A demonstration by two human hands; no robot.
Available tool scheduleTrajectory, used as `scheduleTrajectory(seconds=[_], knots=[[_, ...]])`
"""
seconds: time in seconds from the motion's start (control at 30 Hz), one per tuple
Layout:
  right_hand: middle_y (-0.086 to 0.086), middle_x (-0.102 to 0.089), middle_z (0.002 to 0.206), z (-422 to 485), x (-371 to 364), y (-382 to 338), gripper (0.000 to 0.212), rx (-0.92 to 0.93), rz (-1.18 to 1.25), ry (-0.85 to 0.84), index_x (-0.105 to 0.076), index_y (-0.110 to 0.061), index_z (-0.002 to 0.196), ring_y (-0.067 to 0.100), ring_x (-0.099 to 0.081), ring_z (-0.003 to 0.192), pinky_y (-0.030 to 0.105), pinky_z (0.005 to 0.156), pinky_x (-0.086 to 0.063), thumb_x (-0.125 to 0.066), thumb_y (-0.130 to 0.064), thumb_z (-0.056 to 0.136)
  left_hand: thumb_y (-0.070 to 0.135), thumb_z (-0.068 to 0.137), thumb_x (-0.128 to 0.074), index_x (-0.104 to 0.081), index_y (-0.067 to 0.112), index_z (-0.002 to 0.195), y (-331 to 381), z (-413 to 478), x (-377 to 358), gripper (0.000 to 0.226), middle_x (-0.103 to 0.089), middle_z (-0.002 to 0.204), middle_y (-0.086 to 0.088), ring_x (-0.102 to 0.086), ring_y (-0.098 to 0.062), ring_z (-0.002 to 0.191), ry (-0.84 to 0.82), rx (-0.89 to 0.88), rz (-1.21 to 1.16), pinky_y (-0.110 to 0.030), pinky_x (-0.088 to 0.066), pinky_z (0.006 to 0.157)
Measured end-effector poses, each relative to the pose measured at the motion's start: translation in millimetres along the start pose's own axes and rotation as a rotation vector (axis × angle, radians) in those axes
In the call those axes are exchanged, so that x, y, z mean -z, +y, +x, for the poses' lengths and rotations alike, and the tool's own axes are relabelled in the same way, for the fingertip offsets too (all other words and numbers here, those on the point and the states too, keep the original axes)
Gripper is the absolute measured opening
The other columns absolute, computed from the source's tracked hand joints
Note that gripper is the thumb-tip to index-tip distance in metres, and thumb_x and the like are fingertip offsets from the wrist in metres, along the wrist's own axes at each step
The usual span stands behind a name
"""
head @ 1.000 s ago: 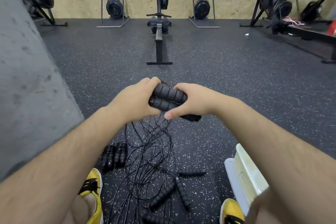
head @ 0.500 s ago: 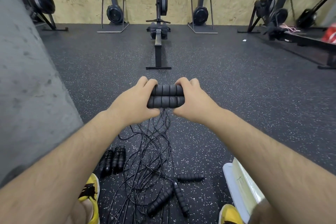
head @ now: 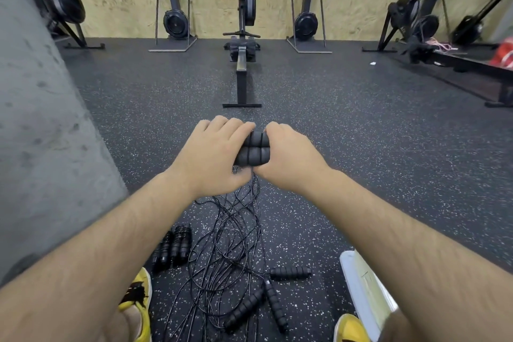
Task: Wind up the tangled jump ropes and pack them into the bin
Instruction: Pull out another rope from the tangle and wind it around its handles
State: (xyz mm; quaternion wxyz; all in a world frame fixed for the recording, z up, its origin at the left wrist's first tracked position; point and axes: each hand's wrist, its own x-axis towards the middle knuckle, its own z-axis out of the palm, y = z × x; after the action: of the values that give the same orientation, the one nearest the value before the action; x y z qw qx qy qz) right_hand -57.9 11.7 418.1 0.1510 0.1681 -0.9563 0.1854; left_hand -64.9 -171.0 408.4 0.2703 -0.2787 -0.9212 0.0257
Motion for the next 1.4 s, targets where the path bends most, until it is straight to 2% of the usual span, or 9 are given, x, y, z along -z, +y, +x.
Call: scheduleTrajectory(seconds=[0.43, 0.53, 0.63, 0.73, 0.87, 1.0, 1.13, 1.3, 1.4], knots=[[-0.001, -0.059, 0.096, 16, -1, -1, 0.028, 0.030, 0.113, -0.043, -0.051, -0.020, 0.096, 0.026, -0.061, 0.084, 0.035, 0.070, -0.051, -0.065, -0.029, 0.074, 0.050, 0.073, -0.068, -0.061, 0.013, 0.092, -21, 7, 0, 0.042, -0.065, 0.081, -0.002, -0.064, -0.032, 0.069, 0.006, 0.000, -0.007, -0.033, -0.044, 0.058], [0.000, -0.051, 0.114, 22, -5, 2, 0.077, -0.015, 0.430, 0.023, -0.033, -0.023, 0.143, 0.016, -0.060, 0.095, 0.027, 0.082, -0.049, -0.071, -0.014, 0.077, 0.044, 0.074, -0.073, -0.060, 0.013, 0.093, -28, 12, 5, 0.038, -0.067, 0.085, -0.003, -0.065, -0.034, 0.073, 0.032, 0.060, 0.004, -0.035, -0.045, 0.060], [0.001, -0.052, 0.115, 29, -15, 14, 0.111, -0.272, 0.744, 0.037, -0.001, -0.027, 0.157, 0.011, -0.063, 0.088, 0.029, 0.084, -0.056, -0.077, -0.005, 0.079, 0.041, 0.076, -0.072, -0.058, 0.012, 0.097, -39, 11, 7, 0.038, -0.067, 0.091, -0.006, -0.065, -0.036, 0.079, 0.084, 0.134, -0.014, -0.038, -0.047, 0.065], [-0.003, -0.053, 0.127, 31, -39, 10, 0.094, -0.297, 0.624, -0.184, -0.021, -0.025, 0.151, 0.014, -0.060, 0.105, 0.027, 0.078, -0.054, -0.079, -0.010, 0.080, 0.038, 0.076, -0.069, -0.057, 0.012, 0.099, -47, 9, 11, 0.037, -0.066, 0.094, -0.006, -0.064, -0.036, 0.082, 0.157, 0.163, -0.080, -0.038, -0.046, 0.066], [-0.003, -0.055, 0.137, 29, -74, -51, 0.070, -0.049, 0.668, -0.366, -0.045, -0.015, 0.142, 0.008, -0.050, 0.124, 0.023, 0.102, -0.040, -0.080, -0.020, 0.082, 0.036, 0.073, -0.066, -0.057, 0.012, 0.100, -44, 7, 14, 0.037, -0.064, 0.091, -0.001, -0.062, -0.034, 0.081, 0.228, 0.117, -0.202, -0.036, -0.043, 0.064], [0.013, -0.044, 0.152, 37, -88, -97, 0.041, 0.106, 0.457, -0.447, -0.049, -0.006, 0.143, 0.025, -0.034, 0.142, 0.033, 0.118, -0.020, -0.051, -0.018, 0.103, 0.043, 0.074, -0.058, -0.056, 0.018, 0.098, -40, 0, 17, 0.036, -0.050, 0.083, 0.013, -0.057, -0.025, 0.078, 0.232, 0.119, -0.316, -0.033, -0.036, 0.062], [0.010, -0.057, 0.093, 43, -87, -98, 0.021, 0.126, 0.639, -0.378, -0.056, -0.012, 0.098, 0.027, -0.057, 0.080, 0.044, 0.083, -0.052, -0.040, 0.002, 0.100, 0.064, 0.073, -0.060, -0.059, 0.021, 0.100, -54, -8, 24, 0.051, -0.051, 0.084, 0.015, -0.051, -0.017, 0.077, 0.187, 0.108, -0.315, -0.031, -0.034, 0.064], [0.001, -0.073, 0.101, 52, -56, -38, 0.020, 0.109, 0.561, -0.352, -0.070, -0.019, 0.110, 0.009, -0.064, 0.093, 0.030, 0.087, -0.052, -0.063, -0.031, 0.095, 0.083, 0.066, -0.067, -0.057, 0.022, 0.100, -85, -19, 24, 0.070, -0.054, 0.084, 0.010, -0.052, -0.018, 0.079, 0.113, 0.075, -0.213, -0.032, -0.035, 0.066], [-0.004, -0.054, 0.066, 51, -29, -11, 0.028, -0.038, 0.627, -0.435, -0.071, -0.015, 0.092, 0.013, -0.045, 0.057, 0.029, 0.056, -0.037, -0.053, -0.035, 0.100, 0.085, 0.067, -0.067, -0.054, 0.022, 0.097, -96, -22, 22, 0.071, -0.051, 0.081, 0.009, -0.050, -0.019, 0.075, 0.107, 0.040, -0.138, -0.032, -0.036, 0.064]])
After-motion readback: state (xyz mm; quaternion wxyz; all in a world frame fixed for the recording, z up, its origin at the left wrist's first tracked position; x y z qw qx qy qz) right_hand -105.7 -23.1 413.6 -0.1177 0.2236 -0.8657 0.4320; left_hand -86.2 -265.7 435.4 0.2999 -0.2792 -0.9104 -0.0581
